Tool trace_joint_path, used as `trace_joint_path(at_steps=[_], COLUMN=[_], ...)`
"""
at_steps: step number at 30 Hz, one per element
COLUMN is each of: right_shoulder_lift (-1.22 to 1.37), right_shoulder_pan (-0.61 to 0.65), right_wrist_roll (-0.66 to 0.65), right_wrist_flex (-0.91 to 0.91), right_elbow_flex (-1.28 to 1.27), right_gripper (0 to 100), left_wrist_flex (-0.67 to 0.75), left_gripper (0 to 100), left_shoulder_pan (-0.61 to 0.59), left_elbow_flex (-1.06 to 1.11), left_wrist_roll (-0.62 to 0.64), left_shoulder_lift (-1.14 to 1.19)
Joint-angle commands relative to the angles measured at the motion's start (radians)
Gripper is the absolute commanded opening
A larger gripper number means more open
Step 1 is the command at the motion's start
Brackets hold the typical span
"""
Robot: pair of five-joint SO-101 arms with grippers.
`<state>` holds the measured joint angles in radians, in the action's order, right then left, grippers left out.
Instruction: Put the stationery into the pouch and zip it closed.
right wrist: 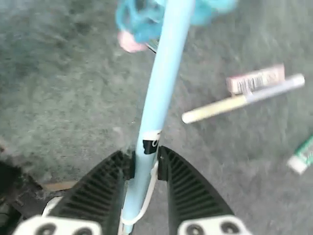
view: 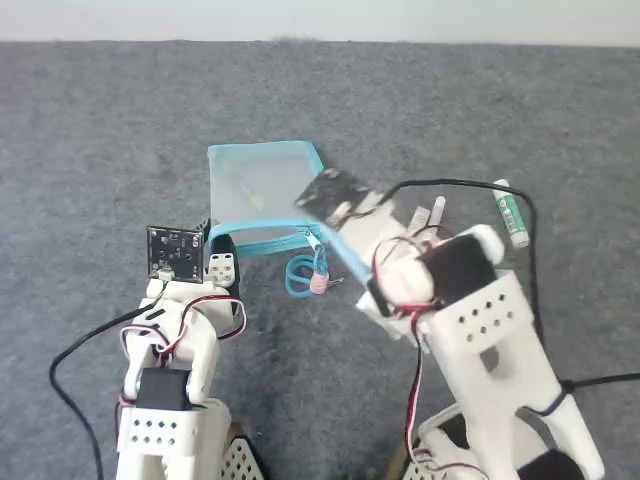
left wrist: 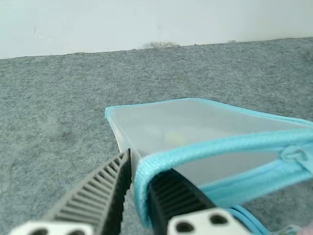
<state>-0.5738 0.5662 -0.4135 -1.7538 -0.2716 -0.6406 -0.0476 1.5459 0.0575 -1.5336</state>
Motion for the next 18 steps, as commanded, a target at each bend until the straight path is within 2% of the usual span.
trace_joint_path(at_steps=[1, 18], right_shoulder_lift=[0.047, 0.499], right_shoulder_pan=[0.097, 0.104], right_wrist_roll=[-0.018, -0.014], right_wrist_flex=[-0.041, -0.044], right_elbow_flex=[0.069, 0.365], right_gripper=[0.7, 0.7], left_wrist_flex=[0.0, -0.002], left_gripper=[1, 1], left_shoulder_pan=[0.005, 0.012], left_elbow_flex=[-0.019, -0.018], left_wrist_roll=[-0.009, -0.011], left_shoulder_lift=[0.005, 0.006])
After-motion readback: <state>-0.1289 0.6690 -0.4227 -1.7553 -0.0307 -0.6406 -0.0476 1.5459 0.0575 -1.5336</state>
